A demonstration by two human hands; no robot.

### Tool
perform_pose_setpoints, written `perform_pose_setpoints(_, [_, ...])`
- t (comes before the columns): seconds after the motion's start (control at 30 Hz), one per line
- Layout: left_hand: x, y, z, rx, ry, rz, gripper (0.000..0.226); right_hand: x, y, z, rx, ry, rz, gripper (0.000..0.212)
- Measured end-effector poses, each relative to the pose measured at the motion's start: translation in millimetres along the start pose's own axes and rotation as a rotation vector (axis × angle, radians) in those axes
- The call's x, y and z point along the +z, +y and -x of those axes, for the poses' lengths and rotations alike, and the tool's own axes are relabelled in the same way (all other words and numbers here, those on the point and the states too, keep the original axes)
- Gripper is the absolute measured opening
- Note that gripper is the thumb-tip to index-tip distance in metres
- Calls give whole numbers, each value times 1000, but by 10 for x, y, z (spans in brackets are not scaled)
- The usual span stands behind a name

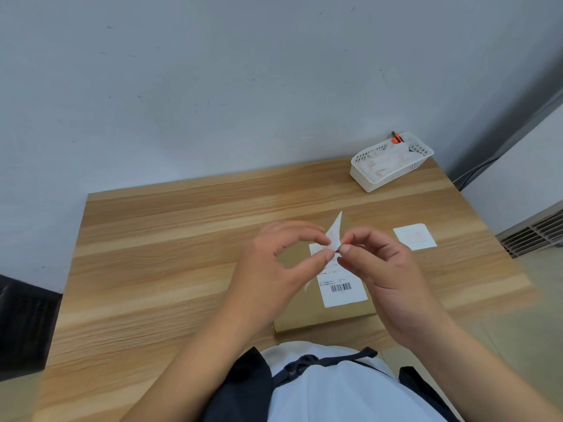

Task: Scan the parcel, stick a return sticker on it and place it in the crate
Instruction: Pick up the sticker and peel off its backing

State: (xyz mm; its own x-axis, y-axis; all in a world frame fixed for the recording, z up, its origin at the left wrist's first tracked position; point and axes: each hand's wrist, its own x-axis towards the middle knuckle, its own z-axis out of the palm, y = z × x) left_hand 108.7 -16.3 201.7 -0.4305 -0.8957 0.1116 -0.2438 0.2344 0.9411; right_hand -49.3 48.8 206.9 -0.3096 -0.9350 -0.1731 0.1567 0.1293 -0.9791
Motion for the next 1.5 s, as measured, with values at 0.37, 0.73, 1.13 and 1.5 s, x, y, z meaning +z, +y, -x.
perform_pose_setpoints(0.37, [-15,8,46,-15,25,-6,7,117,73,92,-120,20,93,15])
perform_pose_setpoints(0.73, [19,-68,83,99,87,-73,6,214,121,121,-130,84,110,9])
perform_pose_setpoints(1.13, [-83,-108,40,-242,-94,334,10,247,158,131,-161,123,324,5])
perform_pose_setpoints(1.5, [-80,-101,38,-250,-39,271,4,288,190,114,-278,192,571,11])
